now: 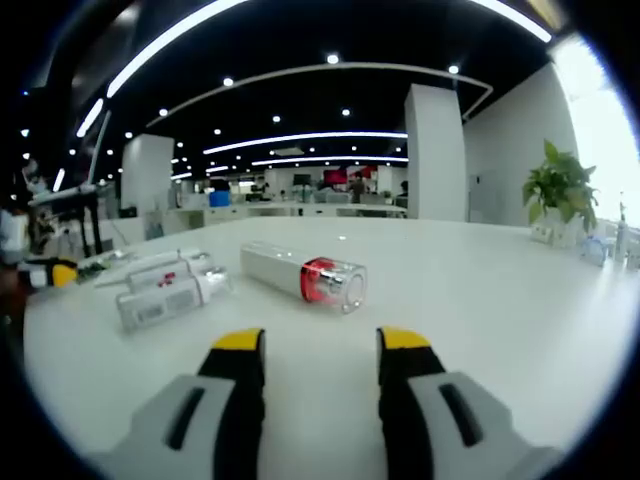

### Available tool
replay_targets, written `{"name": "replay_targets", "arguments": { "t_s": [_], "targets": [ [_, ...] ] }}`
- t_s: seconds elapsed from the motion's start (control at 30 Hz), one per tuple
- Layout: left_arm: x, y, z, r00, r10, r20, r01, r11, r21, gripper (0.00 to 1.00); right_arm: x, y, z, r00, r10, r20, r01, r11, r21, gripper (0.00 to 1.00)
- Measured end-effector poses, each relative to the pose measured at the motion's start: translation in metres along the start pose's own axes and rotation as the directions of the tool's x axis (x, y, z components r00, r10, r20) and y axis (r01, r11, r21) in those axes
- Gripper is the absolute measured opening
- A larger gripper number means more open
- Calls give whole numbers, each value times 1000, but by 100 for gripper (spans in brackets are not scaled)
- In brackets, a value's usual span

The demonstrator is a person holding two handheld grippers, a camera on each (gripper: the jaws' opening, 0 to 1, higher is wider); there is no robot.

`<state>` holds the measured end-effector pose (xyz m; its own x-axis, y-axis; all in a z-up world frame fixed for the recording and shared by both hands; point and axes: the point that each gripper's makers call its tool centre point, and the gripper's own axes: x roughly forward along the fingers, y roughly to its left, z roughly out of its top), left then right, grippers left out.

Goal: Arrange the skincare products in the storage area until every visible bottle or jar stands upright without overlapping.

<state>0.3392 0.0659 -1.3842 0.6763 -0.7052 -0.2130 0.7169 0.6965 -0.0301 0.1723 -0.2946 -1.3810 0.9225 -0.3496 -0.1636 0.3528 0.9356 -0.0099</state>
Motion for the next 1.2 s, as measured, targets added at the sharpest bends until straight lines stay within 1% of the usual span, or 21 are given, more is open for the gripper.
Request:
{"name": "replay_targets", "arguments": {
  "t_s": [0.13, 0.17, 0.23, 0.33, 0.43, 0.63, 0.73, 0.8, 0.9, 1.03, 1.07, 1.2],
  "targets": [
    [1, 2, 0, 1000, 10, 1, -10, 1000, -16, 42, 2, -1, 0, 1000, -7, 8, 7, 1000, 1, 42],
    [1, 2, 0, 1000, 6, 3, -6, 1000, -6, 41, 3, 0, 0, 1000, -3, 10, 3, 1000, 1, 40],
    [1, 2, 0, 1000, 6, 4, -6, 1000, -17, 40, 3, 2, 1, 1000, 5, 14, -5, 1000, 1, 36],
    [1, 5, 3, 1000, 25, 16, -24, 998, -54, 39, 3, 2, 1, 1000, 6, 17, -6, 1000, 1, 36],
    [1, 4, 2, 1000, 17, 24, -16, 999, -39, 39, 2, 2, 1, 1000, 8, 17, -8, 1000, 0, 35],
    [1, 4, 3, 999, 7, 34, -6, 999, -51, 39, 3, 2, 1, 1000, 2, 16, -2, 1000, 1, 34],
    [0, 1, 2, 999, -15, 31, 16, 999, -30, 40, 3, 3, 1, 1000, -1, 16, 1, 1000, 1, 34],
    [0, 1, 2, 999, -16, 36, 17, 1000, -26, 40, 4, 3, 2, 1000, -2, 17, 2, 1000, 1, 34],
    [0, 1, 2, 999, -14, 45, 14, 1000, 0, 40, 5, 2, 1, 1000, -7, 19, 7, 1000, 2, 34],
    [-1, -1, 2, 998, -26, 51, 25, 1000, 11, 40, 6, -2, 1, 1000, -15, 23, 15, 1000, 4, 34],
    [-1, -2, 1, 998, -28, 53, 27, 999, 27, 40, 6, -3, 0, 1000, -17, 23, 17, 1000, 4, 34],
    [-1, -2, 1, 998, -24, 55, 22, 999, 33, 40, 6, -4, 0, 1000, -17, 24, 17, 1000, 5, 34]
  ]
}}
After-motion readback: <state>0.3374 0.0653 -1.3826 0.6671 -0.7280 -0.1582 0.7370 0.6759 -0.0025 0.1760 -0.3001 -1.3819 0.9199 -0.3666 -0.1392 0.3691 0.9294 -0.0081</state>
